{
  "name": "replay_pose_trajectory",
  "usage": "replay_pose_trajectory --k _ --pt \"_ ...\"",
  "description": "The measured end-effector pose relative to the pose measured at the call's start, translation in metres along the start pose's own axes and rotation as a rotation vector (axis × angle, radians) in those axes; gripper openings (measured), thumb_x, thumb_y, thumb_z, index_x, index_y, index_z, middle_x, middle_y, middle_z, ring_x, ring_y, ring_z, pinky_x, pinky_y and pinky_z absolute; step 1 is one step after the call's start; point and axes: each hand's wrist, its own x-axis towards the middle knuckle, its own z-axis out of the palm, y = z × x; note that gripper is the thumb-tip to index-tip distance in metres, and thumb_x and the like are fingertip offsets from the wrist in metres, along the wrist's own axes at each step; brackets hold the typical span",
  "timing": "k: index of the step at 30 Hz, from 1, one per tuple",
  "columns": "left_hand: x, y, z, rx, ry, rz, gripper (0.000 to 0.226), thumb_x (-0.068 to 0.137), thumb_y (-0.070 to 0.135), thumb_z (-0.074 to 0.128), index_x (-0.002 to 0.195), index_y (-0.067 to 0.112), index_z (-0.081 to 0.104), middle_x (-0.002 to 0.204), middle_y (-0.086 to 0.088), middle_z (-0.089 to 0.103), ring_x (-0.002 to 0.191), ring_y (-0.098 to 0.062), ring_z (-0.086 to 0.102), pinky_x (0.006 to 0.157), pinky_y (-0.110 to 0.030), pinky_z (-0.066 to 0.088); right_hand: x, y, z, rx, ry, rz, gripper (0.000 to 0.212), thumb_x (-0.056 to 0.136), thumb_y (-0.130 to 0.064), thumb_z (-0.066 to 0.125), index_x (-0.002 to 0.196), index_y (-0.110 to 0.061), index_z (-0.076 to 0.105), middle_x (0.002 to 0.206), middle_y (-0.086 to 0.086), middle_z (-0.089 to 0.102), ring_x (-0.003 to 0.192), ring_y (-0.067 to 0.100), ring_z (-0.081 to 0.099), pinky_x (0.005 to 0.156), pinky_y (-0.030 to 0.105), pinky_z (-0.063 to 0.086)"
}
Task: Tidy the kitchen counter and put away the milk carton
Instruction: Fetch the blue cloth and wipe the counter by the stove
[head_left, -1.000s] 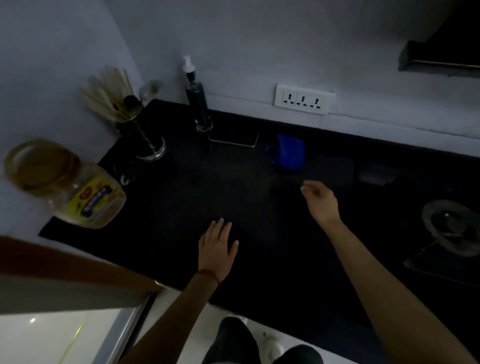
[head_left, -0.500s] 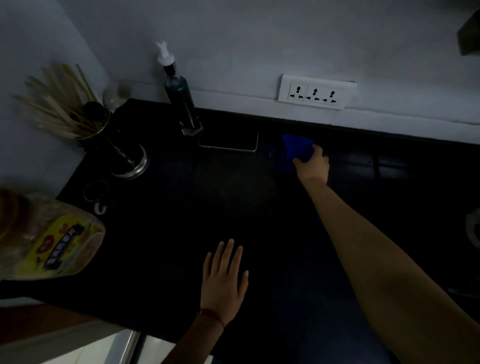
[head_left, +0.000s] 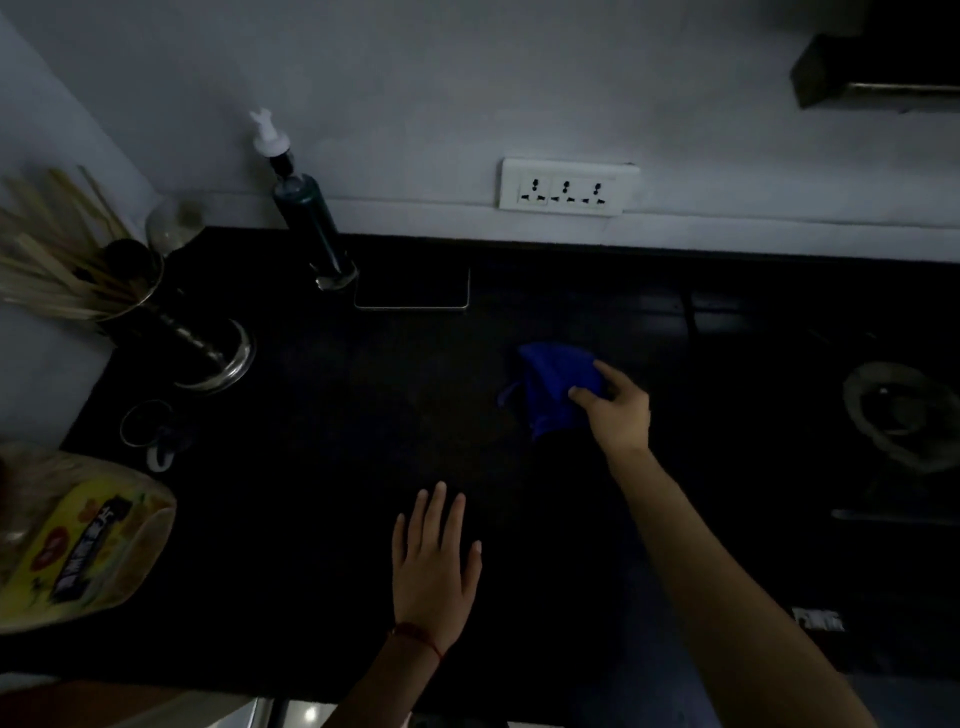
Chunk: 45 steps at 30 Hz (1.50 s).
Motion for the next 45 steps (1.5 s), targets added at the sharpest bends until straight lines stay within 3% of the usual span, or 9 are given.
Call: replay_pose_trajectory --k 6,9,11,14,19,28,33,41,45 --pt "-0.006 -0.003 0.001 0.014 0.04 0.07 0.057 0.081 0.045 0.031 0.128 0.016 0.049 0.141 -0.012 0.047 0.134 -0.026 0.029 0.103 -0.053 0.034 -0.086 0.046 -0.067 0.176 0.137 0.108 0.055 0.078 -0.013 0.07 0.129 -0.02 0.051 0.124 0.006 0.056 0.11 0.02 0.056 0.093 0.034 0.05" --pt "-0.014 0.01 -0.002 -0.027 0.033 0.129 0.065 0.08 0.048 0.024 0.13 0.014 0.048 0.145 -0.013 0.041 0.136 -0.032 0.034 0.109 -0.053 0.029 -0.129 0.073 -0.108 0.261 0.207 0.105 0.053 0.077 -0.007 0.07 0.126 -0.016 0.054 0.117 0.012 0.062 0.096 0.017 0.061 0.079 0.018 0.056" --pt "-0.023 0.03 -0.004 -0.07 0.002 0.208 0.07 0.079 0.051 0.02 0.131 0.014 0.047 0.146 -0.012 0.039 0.138 -0.032 0.032 0.111 -0.051 0.029 -0.159 0.091 -0.137 0.318 0.254 0.126 0.053 0.078 -0.007 0.069 0.127 -0.017 0.053 0.118 0.011 0.061 0.097 0.019 0.062 0.072 0.014 0.056" --pt "-0.04 0.067 0.001 -0.131 -0.072 0.343 0.075 0.076 0.055 0.016 0.133 0.015 0.045 0.147 -0.008 0.038 0.14 -0.027 0.028 0.113 -0.045 0.027 -0.203 0.118 -0.177 0.406 0.344 0.169 0.052 0.081 -0.009 0.065 0.129 -0.022 0.05 0.119 0.008 0.057 0.102 0.026 0.062 0.077 0.029 0.057" --pt "-0.082 0.147 0.021 -0.143 -0.167 0.591 0.076 0.076 0.054 0.017 0.13 0.012 0.049 0.144 -0.009 0.043 0.139 -0.027 0.031 0.111 -0.042 0.029 -0.278 0.175 -0.249 0.534 0.643 0.234 0.048 0.08 -0.002 0.065 0.124 -0.018 0.055 0.094 0.009 0.069 0.08 0.024 0.068 0.055 0.016 0.055" --pt "-0.221 0.305 0.09 -0.131 -0.418 0.947 0.064 0.08 0.045 0.03 0.124 0.004 0.053 0.131 -0.013 0.053 0.126 -0.028 0.046 0.107 -0.035 0.036 -0.424 0.328 -0.359 0.625 1.032 0.476 0.05 0.078 -0.005 0.067 0.125 -0.015 0.055 0.098 0.017 0.067 0.088 0.034 0.065 0.085 0.045 0.053" --pt "-0.277 0.362 0.143 0.018 -0.702 0.927 0.04 0.092 0.027 0.044 0.128 0.01 0.049 0.134 -0.011 0.05 0.124 -0.024 0.045 0.104 -0.028 0.036 -0.486 0.397 -0.394 0.673 1.164 0.64 0.052 0.077 -0.006 0.068 0.127 -0.013 0.053 0.099 0.016 0.063 0.09 0.032 0.062 0.088 0.048 0.052" --pt "-0.3 0.441 0.206 -0.002 -0.828 0.726 0.027 0.089 0.016 0.052 0.111 0.005 0.062 0.113 -0.016 0.065 0.102 -0.027 0.059 0.085 -0.028 0.046 -0.507 0.461 -0.46 0.772 1.255 0.783 0.051 0.076 -0.007 0.069 0.124 -0.013 0.056 0.108 0.021 0.063 0.094 0.035 0.06 0.087 0.045 0.051" --pt "-0.293 0.497 0.242 0.021 -0.845 0.62 0.019 0.089 0.017 0.052 0.095 0.004 0.065 0.105 -0.019 0.067 0.094 -0.028 0.06 0.071 -0.024 0.038 -0.482 0.484 -0.531 0.789 1.265 0.771 0.05 0.076 -0.006 0.067 0.124 -0.012 0.055 0.102 0.018 0.062 0.091 0.033 0.059 0.082 0.041 0.051"
